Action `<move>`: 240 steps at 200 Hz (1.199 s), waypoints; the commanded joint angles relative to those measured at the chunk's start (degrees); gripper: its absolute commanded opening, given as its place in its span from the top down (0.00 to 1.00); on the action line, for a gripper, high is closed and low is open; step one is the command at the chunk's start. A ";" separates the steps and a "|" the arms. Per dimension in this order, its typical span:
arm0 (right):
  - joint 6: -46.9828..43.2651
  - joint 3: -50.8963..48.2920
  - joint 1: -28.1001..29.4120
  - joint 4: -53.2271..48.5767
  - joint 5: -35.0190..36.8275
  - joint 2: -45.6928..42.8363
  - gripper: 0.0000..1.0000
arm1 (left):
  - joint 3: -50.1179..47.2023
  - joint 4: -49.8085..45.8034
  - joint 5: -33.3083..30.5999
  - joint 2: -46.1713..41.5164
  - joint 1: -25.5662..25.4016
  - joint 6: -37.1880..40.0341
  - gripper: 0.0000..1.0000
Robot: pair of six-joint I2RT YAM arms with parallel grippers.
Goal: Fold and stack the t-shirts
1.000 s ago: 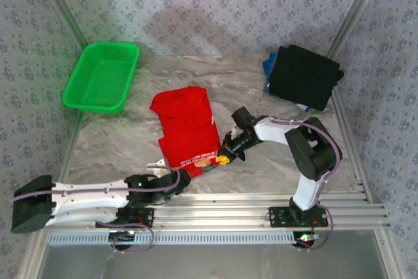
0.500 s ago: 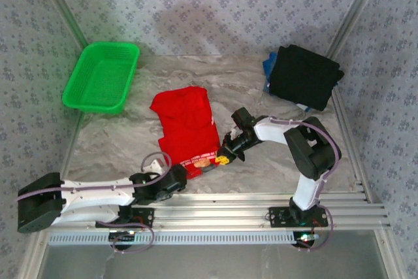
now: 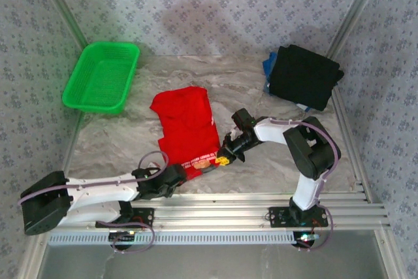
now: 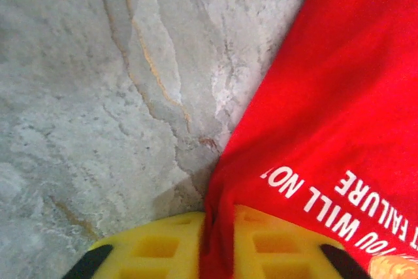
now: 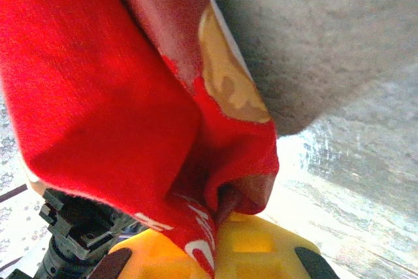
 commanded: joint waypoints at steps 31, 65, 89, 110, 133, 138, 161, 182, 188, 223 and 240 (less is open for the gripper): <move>-1.24 -0.31 -0.79 -0.72 -2.08 0.76 1.00 | 2.01 9.60 -6.01 0.59 6.91 -14.12 0.99; -1.72 1.20 -1.20 -3.64 -2.23 -1.68 1.00 | 4.40 -1.11 -3.85 -5.31 9.55 -9.12 1.00; -1.65 3.55 -1.36 -5.52 -2.43 -3.50 1.00 | 5.22 -6.86 -4.27 -9.69 9.77 -7.04 1.00; -1.90 7.16 -1.46 -7.81 -2.17 -4.33 1.00 | 7.29 -10.18 -3.38 -12.05 11.73 -3.19 1.00; -1.89 11.90 -1.65 -9.66 -1.91 -4.26 1.00 | 11.61 -13.90 -1.90 -13.13 14.53 2.61 1.00; -1.94 12.95 -1.72 -10.06 -1.86 -4.10 1.00 | 12.47 -14.36 -1.42 -13.25 15.25 3.88 1.00; -1.79 17.89 -2.01 -10.74 -1.75 -3.05 1.00 | 15.10 -14.45 1.18 -13.30 18.74 8.17 1.00; -1.61 22.01 -2.22 -11.04 -1.82 -1.17 1.00 | 17.92 -13.83 3.80 -12.37 22.09 12.07 1.00; -1.68 23.29 -2.32 -11.33 -1.82 -0.55 1.00 | 18.82 -13.77 4.53 -11.96 23.02 13.14 1.00; -1.52 29.40 -3.11 -11.70 -1.48 3.05 1.00 | 22.81 -11.37 10.15 -9.05 29.14 19.57 1.00; -1.59 32.63 -3.61 -11.88 -1.30 5.02 1.00 | 24.43 -10.85 12.28 -7.85 32.07 22.14 1.00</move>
